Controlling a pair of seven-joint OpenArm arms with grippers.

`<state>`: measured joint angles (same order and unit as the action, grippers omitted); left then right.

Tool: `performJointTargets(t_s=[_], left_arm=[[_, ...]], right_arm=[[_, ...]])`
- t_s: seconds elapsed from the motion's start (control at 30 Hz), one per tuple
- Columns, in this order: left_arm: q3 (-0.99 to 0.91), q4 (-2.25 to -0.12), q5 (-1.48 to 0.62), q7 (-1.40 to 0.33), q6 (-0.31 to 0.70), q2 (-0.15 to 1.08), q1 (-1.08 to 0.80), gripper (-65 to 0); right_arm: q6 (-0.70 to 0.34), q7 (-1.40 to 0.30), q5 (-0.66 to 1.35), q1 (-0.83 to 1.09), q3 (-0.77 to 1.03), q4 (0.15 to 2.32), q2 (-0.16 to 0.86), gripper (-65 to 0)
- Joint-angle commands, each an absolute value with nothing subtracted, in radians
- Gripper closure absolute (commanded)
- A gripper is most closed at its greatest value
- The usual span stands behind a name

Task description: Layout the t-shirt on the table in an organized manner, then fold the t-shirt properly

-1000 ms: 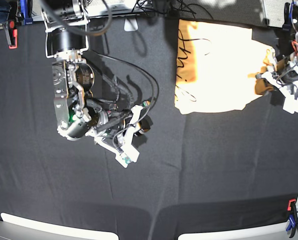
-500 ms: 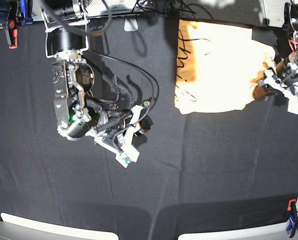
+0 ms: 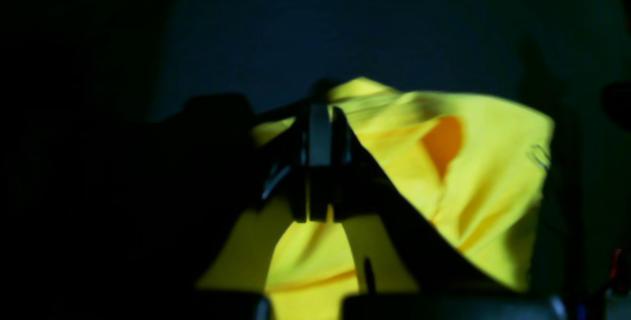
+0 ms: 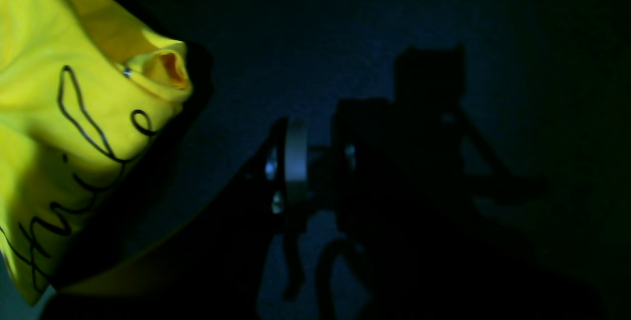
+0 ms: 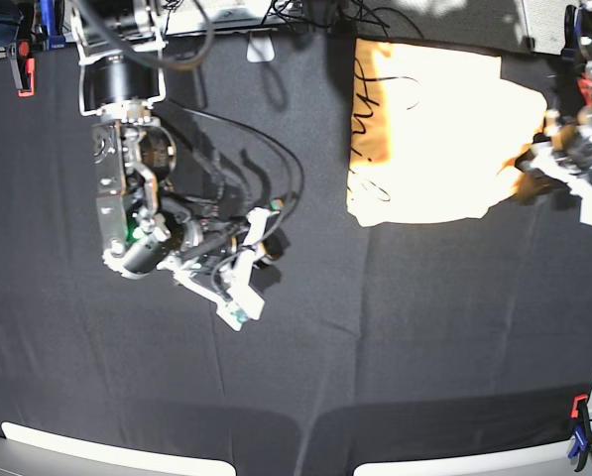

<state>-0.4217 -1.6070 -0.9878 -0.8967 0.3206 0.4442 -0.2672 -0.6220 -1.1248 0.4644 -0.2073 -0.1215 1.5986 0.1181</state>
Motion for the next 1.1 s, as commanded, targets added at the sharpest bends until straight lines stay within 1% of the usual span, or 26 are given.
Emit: performJointTargets(t_s=[0.0, 0.07, 0.1, 0.13, 0.3, 0.47, 0.83, 0.93, 1.07], left_arm=[[-0.444, -1.62, -1.025, -0.92, 0.328, 0.461, -0.26, 0.0], [-0.459, -1.62, -1.049, -0.974, 0.328, 0.464, -0.264, -18.2], [-0.459, -1.62, -1.048, -0.977, 0.328, 0.469, -0.267, -24.3], [-0.458, -1.62, -1.049, -0.98, 0.328, 0.469, -0.274, -25.9], [-0.455, -1.609, -1.099, -0.974, 0.328, 0.463, -0.316, -25.8], [-0.456, -1.578, -1.164, -0.971, 0.328, 0.456, -0.311, -25.8], [-0.46, -1.563, -1.169, -1.014, 0.329, 0.337, -0.217, -25.8], [-0.493, -1.563, -1.159, -1.018, 0.329, 0.335, -0.198, -25.8], [-0.595, -1.563, -1.169, -1.021, 0.329, 0.34, -0.18, -25.8]], right_arm=[[-0.63, -1.112, 0.479, -0.229, -0.117, 1.616, 0.123, -8.5], [-0.63, -1.111, 0.479, -0.23, -0.117, 1.616, 0.126, -8.5], [-0.63, -1.11, 0.479, -0.23, -0.117, 1.616, 0.127, -8.5], [-0.63, -1.108, 0.479, -0.23, -0.117, 1.616, 0.128, -8.5], [-0.63, -1.105, 0.479, -0.23, -0.117, 1.616, 0.128, -8.5], [-0.63, -1.103, 0.479, -0.23, -0.117, 1.616, 0.128, -8.5], [-0.63, -1.104, 0.479, -0.229, -0.117, 1.616, 0.128, -8.5], [-0.63, -1.104, 0.479, -0.229, -0.117, 1.616, 0.127, -8.5], [-0.63, -1.104, 0.48, -0.229, -0.117, 1.616, 0.127, -8.5]])
